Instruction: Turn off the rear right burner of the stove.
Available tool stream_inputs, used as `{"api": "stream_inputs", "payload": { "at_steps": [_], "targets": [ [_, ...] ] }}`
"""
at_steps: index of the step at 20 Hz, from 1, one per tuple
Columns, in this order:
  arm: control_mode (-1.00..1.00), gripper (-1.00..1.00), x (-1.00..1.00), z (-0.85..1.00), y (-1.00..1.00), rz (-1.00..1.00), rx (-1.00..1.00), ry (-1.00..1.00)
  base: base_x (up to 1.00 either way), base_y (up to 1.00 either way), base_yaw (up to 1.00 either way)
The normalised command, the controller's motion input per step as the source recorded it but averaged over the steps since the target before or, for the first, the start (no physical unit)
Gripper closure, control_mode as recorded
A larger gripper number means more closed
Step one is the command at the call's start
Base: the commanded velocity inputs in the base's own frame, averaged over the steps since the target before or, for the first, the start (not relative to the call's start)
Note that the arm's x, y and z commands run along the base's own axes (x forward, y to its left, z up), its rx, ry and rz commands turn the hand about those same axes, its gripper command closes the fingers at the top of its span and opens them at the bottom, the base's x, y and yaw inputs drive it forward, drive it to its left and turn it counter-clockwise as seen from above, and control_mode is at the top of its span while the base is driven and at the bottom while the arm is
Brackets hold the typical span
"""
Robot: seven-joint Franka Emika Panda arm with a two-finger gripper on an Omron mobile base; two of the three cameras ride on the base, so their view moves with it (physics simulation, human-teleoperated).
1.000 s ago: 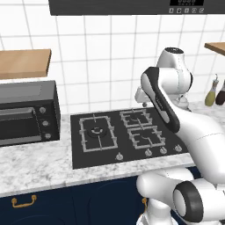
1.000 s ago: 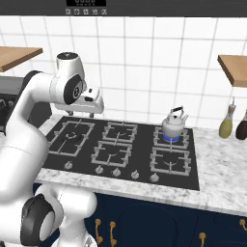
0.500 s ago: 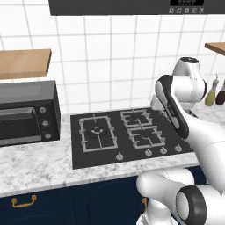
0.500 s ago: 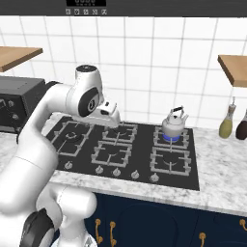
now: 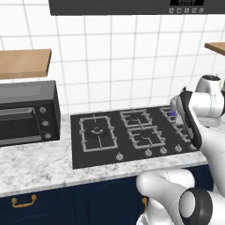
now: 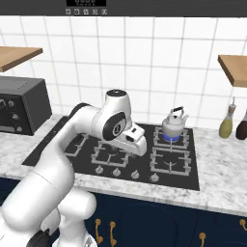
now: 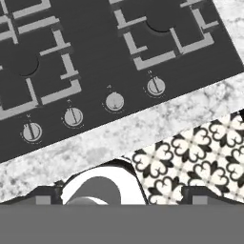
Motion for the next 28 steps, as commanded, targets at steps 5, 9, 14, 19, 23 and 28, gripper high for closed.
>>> {"api": "stream_inputs", "payload": {
  "at_steps": [5, 9, 14, 19, 23, 28],
  "targets": [
    [-1.0, -1.0, 0.24, -0.68, -0.16, -0.03, 0.0, 0.05, 0.0, 0.0, 0.0],
    [-1.0, -1.0, 0.43, -0.47, -0.09, 0.08, 0.09, 0.02, 0.0, 0.0, 0.0],
    [-1.0, -1.0, 0.57, -0.53, -0.02, 0.07, 0.04, 0.0, 0.0, 0.0, 0.0],
    [-1.0, -1.0, 0.32, -0.49, -0.18, 0.04, 0.0, 0.0, 0.0, 0.0, 0.0],
    [-1.0, -1.0, 0.05, -0.47, -0.14, 0.0, 0.0, 0.0, 0.0, 0.0, 0.0],
    [-1.0, -1.0, 0.12, -0.37, 0.0, 0.0, 0.0, 0.01, 0.0, 0.0, 0.0]
  ]
}}
